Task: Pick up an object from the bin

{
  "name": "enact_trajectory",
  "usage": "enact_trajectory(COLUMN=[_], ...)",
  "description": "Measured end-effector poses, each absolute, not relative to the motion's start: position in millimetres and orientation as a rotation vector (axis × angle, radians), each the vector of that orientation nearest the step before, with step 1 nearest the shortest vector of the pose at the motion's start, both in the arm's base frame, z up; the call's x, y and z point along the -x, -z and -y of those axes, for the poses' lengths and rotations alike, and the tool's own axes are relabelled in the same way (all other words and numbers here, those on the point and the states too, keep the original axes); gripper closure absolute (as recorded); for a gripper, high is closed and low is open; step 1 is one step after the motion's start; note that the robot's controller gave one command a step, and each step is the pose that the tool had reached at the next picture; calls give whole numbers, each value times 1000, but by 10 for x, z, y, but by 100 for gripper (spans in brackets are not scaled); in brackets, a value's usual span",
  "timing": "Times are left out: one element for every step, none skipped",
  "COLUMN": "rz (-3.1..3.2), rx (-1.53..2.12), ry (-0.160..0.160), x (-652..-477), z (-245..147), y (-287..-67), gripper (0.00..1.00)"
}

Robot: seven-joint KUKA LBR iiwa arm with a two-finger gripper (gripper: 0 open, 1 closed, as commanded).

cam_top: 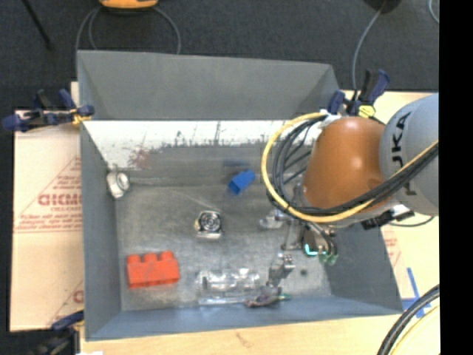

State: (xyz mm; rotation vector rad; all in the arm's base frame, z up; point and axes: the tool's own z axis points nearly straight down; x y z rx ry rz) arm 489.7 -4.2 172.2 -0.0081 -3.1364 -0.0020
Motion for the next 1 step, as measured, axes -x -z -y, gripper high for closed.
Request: enact_trajectory(rz=[3152], rx=[-170], ry=[-5], x=[-4815], z=[-100], y=[-884], gripper=[0])
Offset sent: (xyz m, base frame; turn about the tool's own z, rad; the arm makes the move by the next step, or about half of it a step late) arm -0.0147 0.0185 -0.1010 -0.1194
